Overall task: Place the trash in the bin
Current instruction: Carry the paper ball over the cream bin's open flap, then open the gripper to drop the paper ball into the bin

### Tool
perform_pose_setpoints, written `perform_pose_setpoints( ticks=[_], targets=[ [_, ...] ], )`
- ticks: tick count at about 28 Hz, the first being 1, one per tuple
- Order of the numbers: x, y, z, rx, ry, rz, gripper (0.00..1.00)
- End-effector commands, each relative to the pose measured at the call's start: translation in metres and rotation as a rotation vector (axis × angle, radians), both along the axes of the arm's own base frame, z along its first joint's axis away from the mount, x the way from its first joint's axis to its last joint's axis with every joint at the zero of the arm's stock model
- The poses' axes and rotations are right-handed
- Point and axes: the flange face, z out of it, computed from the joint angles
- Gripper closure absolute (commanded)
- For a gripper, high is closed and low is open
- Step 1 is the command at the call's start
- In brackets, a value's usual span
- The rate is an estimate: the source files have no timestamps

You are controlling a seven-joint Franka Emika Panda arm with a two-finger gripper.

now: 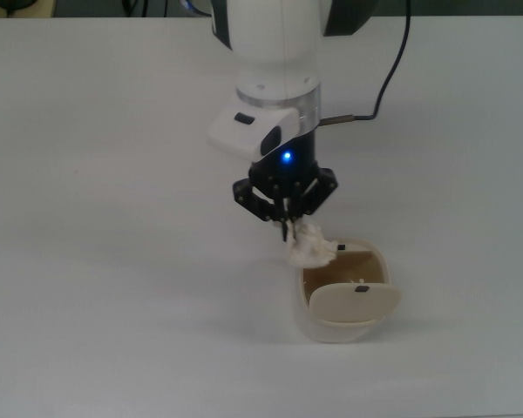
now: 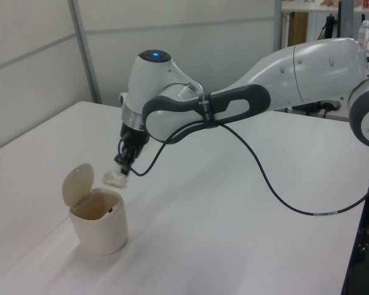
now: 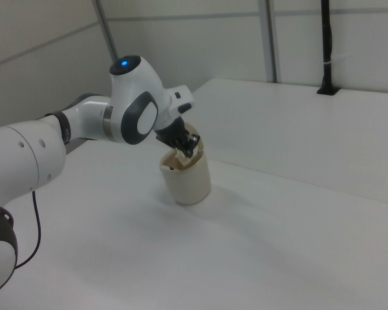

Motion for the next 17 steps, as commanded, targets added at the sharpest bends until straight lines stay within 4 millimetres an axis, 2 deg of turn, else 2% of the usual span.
perform_pose_setpoints(
  ticks=[1,2,3,4,5,6,8,12,16,17],
  targets=[
    [0.003,0.016,0.004,0.067,-0.114,-0.010,0.95],
    [0.004,0.017,0.004,0.070,-0.119,-0.011,0.83],
    [0.005,0.018,0.000,0.070,-0.116,-0.011,0.60],
    [0.005,0.021,-0.006,0.072,-0.108,-0.009,0.27],
    [0.005,0.029,-0.009,0.071,-0.105,0.001,0.00],
    [0.002,0.046,-0.011,0.062,-0.105,0.026,0.00],
    [0.001,0.050,-0.016,0.061,-0.097,0.031,0.00],
    [0.001,0.046,-0.023,0.063,-0.080,0.021,0.00],
    [0.001,0.039,-0.016,0.066,-0.078,0.002,0.00],
    [-0.001,0.030,-0.014,0.066,-0.048,-0.028,0.00]
  ],
)
